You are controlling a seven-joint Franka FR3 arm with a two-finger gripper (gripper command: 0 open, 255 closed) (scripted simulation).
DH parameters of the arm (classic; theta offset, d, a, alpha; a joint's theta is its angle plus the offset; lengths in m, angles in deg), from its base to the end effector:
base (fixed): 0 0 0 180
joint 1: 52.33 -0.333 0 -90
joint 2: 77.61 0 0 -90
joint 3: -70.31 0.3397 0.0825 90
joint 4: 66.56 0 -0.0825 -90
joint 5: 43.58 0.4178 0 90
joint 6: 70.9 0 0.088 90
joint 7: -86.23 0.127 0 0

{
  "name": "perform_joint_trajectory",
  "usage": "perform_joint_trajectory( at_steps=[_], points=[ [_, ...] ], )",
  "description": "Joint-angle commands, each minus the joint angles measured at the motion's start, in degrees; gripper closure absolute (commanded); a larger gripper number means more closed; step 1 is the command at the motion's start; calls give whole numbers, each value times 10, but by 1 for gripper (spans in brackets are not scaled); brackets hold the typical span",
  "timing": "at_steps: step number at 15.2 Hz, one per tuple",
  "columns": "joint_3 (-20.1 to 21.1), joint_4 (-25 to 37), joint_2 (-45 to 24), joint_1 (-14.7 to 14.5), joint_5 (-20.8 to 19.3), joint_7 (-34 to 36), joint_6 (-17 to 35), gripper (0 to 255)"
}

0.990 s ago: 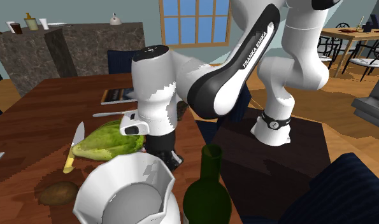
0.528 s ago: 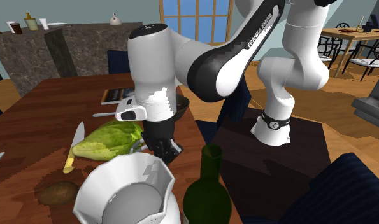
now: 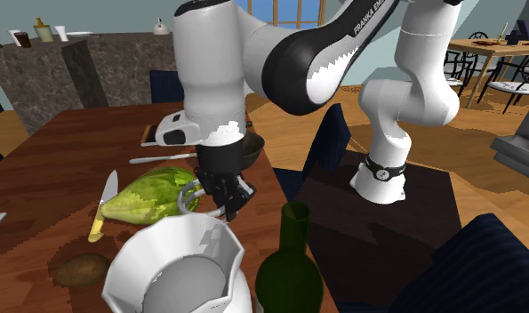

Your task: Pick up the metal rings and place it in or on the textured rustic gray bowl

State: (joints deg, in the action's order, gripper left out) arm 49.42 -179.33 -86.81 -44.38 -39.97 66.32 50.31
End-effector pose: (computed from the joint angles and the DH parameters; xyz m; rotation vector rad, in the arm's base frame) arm 0.5474 -0.2907 0.3820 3.1261 -0.2890 -0.0048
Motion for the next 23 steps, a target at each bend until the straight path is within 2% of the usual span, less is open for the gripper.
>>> perform_joint_trajectory(
  at_steps=[1,6,14,23],
  points=[
    [-1,10,6,0,-3,2,-16,255],
    [-1,29,18,-1,-8,6,-46,255],
    [-41,-97,128,36,-56,-50,-22,255],
    [-94,-186,227,95,-116,-126,-18,255]
  ],
)
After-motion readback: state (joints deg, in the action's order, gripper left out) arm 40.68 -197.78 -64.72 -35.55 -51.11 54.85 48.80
